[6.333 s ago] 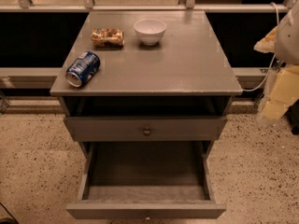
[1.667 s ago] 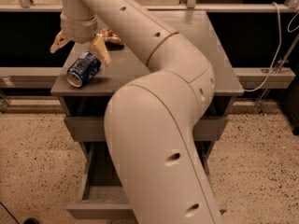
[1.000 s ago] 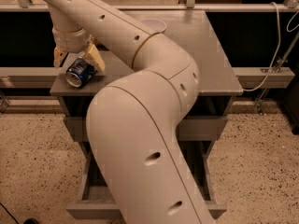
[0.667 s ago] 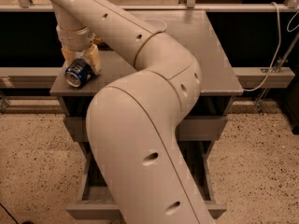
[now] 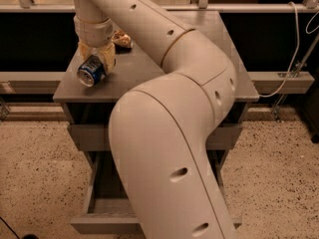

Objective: Place pepsi can into middle drawer

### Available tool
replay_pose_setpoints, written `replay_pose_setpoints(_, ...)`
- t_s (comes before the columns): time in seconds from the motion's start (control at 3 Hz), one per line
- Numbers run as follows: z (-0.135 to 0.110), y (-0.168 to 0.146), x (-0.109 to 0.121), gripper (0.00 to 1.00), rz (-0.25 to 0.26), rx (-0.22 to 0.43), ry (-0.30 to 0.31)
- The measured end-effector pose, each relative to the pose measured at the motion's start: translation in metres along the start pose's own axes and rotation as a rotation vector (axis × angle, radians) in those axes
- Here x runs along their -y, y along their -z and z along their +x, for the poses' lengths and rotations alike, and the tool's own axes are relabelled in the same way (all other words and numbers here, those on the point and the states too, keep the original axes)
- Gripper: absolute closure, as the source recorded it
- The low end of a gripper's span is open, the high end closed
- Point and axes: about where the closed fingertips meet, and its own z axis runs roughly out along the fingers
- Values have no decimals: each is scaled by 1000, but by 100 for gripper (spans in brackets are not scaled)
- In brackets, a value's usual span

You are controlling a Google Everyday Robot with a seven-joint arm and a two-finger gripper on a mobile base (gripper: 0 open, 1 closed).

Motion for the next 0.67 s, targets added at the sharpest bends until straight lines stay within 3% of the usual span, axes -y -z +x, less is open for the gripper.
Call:
replay_pose_setpoints(0.33, 0, 49, -46, 100, 140, 5, -156)
replay_pose_setpoints(0.67, -20, 105, -114, 100, 295, -43, -371)
